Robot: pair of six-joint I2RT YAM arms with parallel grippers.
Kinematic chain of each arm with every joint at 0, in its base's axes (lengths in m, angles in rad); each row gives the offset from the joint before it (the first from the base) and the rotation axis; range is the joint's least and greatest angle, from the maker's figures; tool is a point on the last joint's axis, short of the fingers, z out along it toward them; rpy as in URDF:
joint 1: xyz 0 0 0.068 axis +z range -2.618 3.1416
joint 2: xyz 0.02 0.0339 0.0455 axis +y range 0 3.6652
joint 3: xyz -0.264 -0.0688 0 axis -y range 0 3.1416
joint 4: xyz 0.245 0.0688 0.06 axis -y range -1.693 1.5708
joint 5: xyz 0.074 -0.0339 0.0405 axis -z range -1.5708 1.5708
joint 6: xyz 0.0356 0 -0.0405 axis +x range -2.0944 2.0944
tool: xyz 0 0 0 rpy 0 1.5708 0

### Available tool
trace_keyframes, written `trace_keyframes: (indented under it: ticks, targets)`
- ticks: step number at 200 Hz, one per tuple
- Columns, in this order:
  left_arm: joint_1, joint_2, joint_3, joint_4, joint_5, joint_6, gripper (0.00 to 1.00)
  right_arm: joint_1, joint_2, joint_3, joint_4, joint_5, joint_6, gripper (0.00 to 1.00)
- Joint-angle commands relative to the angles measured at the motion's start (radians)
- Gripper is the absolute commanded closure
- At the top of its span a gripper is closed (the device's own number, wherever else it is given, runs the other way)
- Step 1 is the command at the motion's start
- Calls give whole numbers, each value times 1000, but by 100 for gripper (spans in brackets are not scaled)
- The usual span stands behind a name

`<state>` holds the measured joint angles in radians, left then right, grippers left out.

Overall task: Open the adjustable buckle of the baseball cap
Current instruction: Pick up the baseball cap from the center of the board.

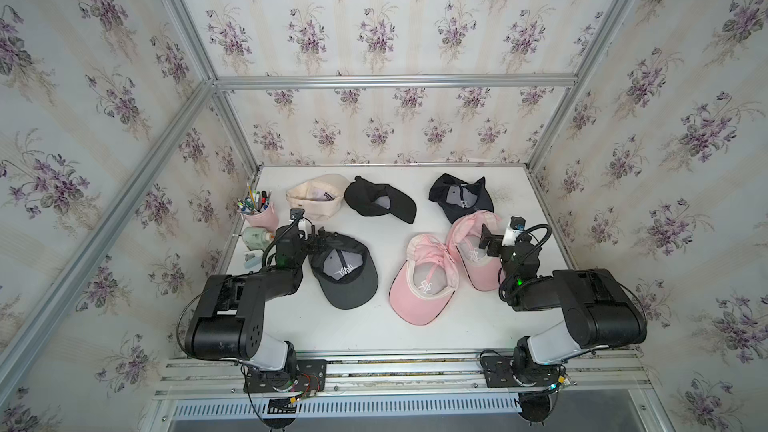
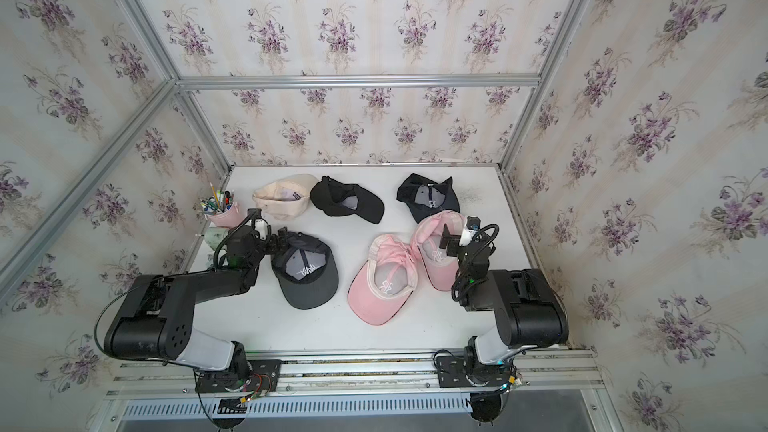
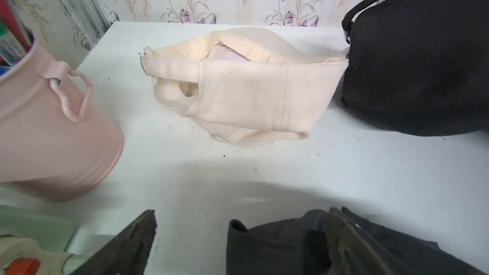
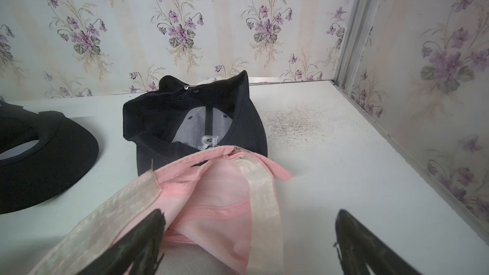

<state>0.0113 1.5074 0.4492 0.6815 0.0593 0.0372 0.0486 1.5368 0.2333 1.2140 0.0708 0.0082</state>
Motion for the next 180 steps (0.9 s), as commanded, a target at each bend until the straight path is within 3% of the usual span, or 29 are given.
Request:
trace_keyframes:
  ticks: [1,161,180]
  targets:
    - [1,-6,5,17,0,10,0,0,-6,-2,30,8,4,0]
    - [3,-7,4,16,7,10,0,0,-7,-5,33,10,4,0]
    - [2,-53,32,-55,5,13,0,2,-57,0,-24,170,71,0]
